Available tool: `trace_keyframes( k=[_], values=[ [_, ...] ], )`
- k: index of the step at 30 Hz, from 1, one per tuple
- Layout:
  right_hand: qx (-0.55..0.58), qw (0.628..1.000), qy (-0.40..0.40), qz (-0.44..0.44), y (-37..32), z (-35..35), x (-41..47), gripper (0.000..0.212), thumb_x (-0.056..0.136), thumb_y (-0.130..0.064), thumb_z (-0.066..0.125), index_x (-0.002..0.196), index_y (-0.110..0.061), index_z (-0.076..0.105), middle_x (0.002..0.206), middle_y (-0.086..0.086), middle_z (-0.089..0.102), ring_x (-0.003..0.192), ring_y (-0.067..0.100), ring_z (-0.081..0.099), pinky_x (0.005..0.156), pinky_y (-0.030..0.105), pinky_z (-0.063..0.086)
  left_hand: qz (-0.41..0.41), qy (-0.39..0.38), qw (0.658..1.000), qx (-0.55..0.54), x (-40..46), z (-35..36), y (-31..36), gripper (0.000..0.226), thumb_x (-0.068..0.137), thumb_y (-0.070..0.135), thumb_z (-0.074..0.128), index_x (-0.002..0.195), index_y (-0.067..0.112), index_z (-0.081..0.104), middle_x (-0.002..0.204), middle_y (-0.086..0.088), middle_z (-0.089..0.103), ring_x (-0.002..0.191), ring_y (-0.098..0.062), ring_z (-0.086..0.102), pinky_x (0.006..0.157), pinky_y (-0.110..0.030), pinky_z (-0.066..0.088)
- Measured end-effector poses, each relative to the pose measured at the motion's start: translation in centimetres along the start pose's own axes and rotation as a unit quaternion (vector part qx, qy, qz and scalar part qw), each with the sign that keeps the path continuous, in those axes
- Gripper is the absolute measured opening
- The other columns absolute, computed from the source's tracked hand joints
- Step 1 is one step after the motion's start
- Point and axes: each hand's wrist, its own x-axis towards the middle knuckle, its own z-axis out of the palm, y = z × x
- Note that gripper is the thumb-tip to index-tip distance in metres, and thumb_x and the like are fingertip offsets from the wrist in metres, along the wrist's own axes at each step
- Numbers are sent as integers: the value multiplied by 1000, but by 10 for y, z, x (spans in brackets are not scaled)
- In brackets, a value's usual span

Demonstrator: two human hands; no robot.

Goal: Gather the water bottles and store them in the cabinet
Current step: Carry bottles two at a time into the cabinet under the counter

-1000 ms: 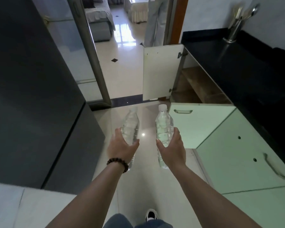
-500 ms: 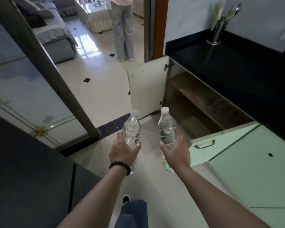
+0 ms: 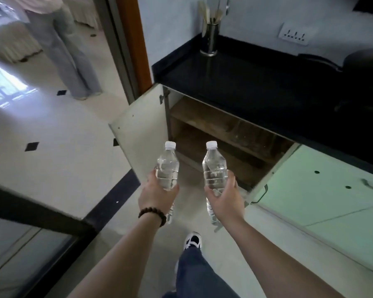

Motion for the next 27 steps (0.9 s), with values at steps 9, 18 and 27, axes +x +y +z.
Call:
trace_keyframes(
  k=[9,18,27],
  values=[
    [14,993,82,87,13,16,83,70,81,-47,64,137,-26,28,120,-4,53,87,11,53,60,24,41,79,-106,991,3,99,58,50,62,71,53,71,121,29,44,105,6,58,92,-20,61,83,-44,54],
    [28,973,114,198,26,28,159,65,82,-44,64,134,-24,32,117,-3,55,91,14,56,65,27,46,131,-203,966,92,183,112,100,49,71,54,64,110,33,44,97,8,59,82,-17,62,75,-40,56],
    [24,951,130,280,40,61,211,69,81,-44,64,136,-21,30,125,-1,51,102,21,56,67,29,42,143,-270,944,127,249,166,110,49,74,53,68,106,29,40,96,7,56,76,-13,61,63,-35,55]
  ],
)
